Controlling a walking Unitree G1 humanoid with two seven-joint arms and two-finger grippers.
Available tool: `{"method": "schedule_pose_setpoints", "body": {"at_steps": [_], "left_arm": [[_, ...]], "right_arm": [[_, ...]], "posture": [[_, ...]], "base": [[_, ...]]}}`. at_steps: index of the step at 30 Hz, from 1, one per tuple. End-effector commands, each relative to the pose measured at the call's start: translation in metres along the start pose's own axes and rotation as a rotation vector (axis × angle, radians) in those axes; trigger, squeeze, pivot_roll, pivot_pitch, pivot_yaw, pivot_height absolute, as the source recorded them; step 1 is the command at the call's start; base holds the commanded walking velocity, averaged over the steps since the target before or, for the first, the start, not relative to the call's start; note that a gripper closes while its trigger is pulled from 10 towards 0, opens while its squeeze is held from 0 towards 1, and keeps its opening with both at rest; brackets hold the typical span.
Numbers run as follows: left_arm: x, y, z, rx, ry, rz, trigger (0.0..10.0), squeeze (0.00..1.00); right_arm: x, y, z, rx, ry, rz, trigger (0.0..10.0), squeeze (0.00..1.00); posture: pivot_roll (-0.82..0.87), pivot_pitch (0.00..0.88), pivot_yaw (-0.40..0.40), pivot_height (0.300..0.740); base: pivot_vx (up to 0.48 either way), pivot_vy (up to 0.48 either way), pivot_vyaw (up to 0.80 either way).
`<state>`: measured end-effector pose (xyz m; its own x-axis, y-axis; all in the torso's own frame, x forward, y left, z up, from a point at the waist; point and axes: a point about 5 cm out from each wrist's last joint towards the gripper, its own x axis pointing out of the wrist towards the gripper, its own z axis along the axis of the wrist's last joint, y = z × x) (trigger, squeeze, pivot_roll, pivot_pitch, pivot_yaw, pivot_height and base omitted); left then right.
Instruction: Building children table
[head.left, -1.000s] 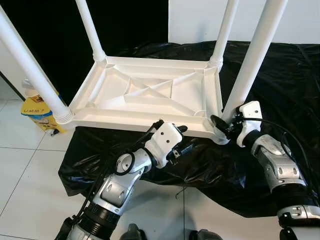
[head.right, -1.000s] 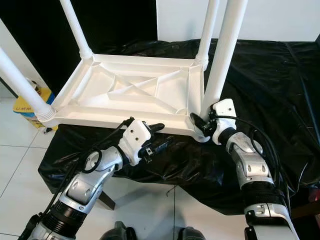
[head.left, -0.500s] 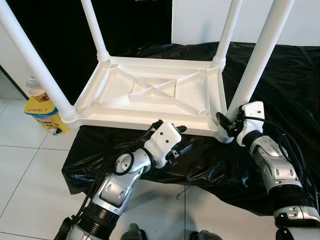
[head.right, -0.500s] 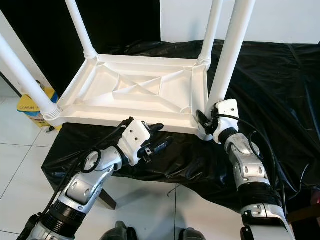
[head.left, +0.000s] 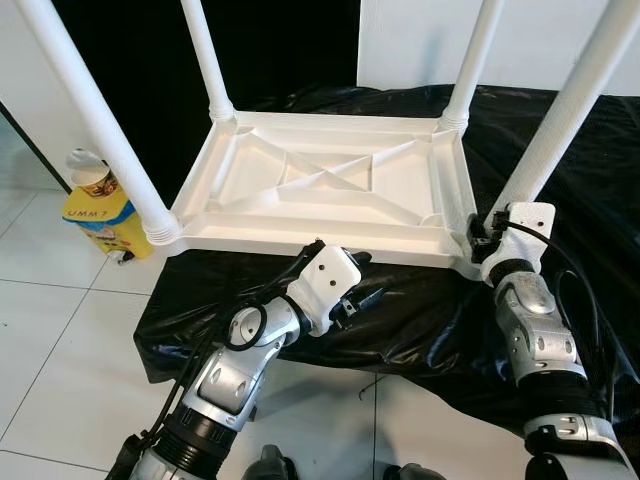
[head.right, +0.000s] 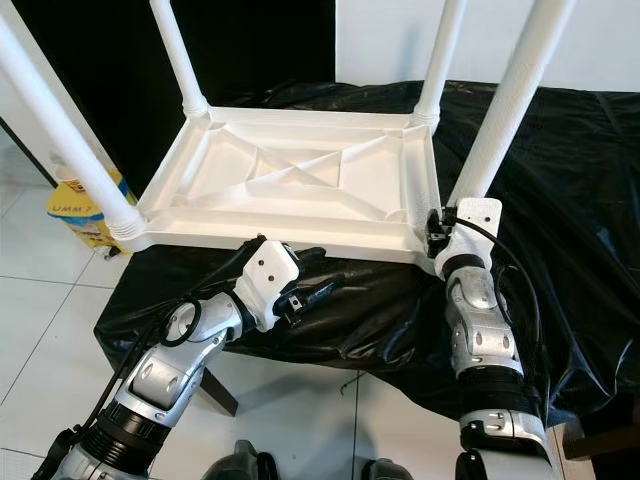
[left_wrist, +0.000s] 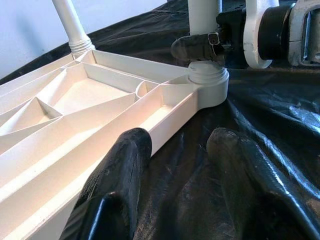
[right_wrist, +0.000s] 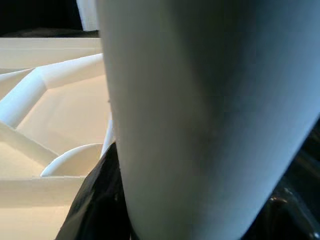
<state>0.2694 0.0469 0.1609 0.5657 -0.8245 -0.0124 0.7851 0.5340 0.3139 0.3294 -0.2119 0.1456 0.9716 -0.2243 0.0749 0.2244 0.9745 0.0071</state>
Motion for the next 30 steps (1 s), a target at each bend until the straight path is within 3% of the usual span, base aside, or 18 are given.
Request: {"method": "schedule_pose_setpoints", "body": {"at_steps": [1, 4, 6, 7, 8, 9, 15, 16, 23, 30], "left_arm": [[-0.001, -0.001, -0.002, 0.002, 0.005, -0.007, 10.0, 0.00], [-0.001, -0.001, -0.002, 0.002, 0.005, -0.007, 10.0, 0.00], [-0.001, -0.001, -0.002, 0.003, 0.005, -0.006, 10.0, 0.00], [-0.001, 0.000, -0.002, 0.005, 0.006, -0.003, 10.0, 0.00], [-0.001, 0.000, -0.002, 0.005, 0.006, -0.003, 10.0, 0.00], [0.000, 0.000, -0.002, 0.007, 0.005, 0.000, 10.0, 0.00], [-0.001, 0.002, -0.003, 0.014, 0.009, 0.011, 10.0, 0.00], [-0.002, 0.004, -0.004, 0.018, 0.013, 0.023, 10.0, 0.00], [-0.003, 0.007, -0.004, 0.023, 0.017, 0.036, 10.0, 0.00], [-0.022, 0.043, -0.015, 0.083, 0.099, 0.199, 10.0, 0.00]], "right_arm": [[-0.008, -0.016, -0.015, -0.016, 0.058, -0.178, 10.0, 0.00], [-0.008, -0.016, -0.015, -0.016, 0.058, -0.178, 10.0, 0.00], [-0.012, -0.008, -0.016, -0.013, 0.052, -0.250, 10.0, 0.00], [-0.015, 0.003, -0.015, 0.000, 0.036, -0.302, 10.0, 0.00], [-0.015, 0.003, -0.015, 0.000, 0.036, -0.302, 10.0, 0.00], [-0.016, 0.013, -0.011, 0.025, 0.008, -0.306, 10.0, 0.00], [-0.017, 0.018, -0.005, 0.036, -0.040, -0.283, 10.0, 0.00], [-0.017, 0.016, -0.002, 0.031, -0.071, -0.256, 10.0, 1.00], [-0.021, 0.017, 0.003, 0.032, -0.110, -0.218, 10.0, 1.00], [-0.049, 0.021, 0.004, -0.040, -0.194, -0.078, 10.0, 1.00]], "posture": [[0.05, 0.073, 0.033, 0.740], [0.05, 0.073, 0.033, 0.740], [0.05, 0.070, 0.032, 0.740], [0.05, 0.068, 0.031, 0.740], [0.05, 0.068, 0.031, 0.740], [0.05, 0.066, 0.028, 0.740], [0.05, 0.067, 0.023, 0.740], [0.05, 0.069, 0.023, 0.740], [0.05, 0.073, 0.024, 0.740], [0.05, 0.089, 0.028, 0.740]], "base": [[0.000, 0.000, 0.00], [0.000, 0.000, 0.00], [0.000, 0.000, 0.00], [0.000, 0.000, 0.00], [0.000, 0.000, 0.00], [0.000, 0.000, 0.00], [0.000, 0.000, 0.00], [0.000, 0.000, 0.00], [0.000, 0.000, 0.00], [0.000, 0.000, 0.00]]}}
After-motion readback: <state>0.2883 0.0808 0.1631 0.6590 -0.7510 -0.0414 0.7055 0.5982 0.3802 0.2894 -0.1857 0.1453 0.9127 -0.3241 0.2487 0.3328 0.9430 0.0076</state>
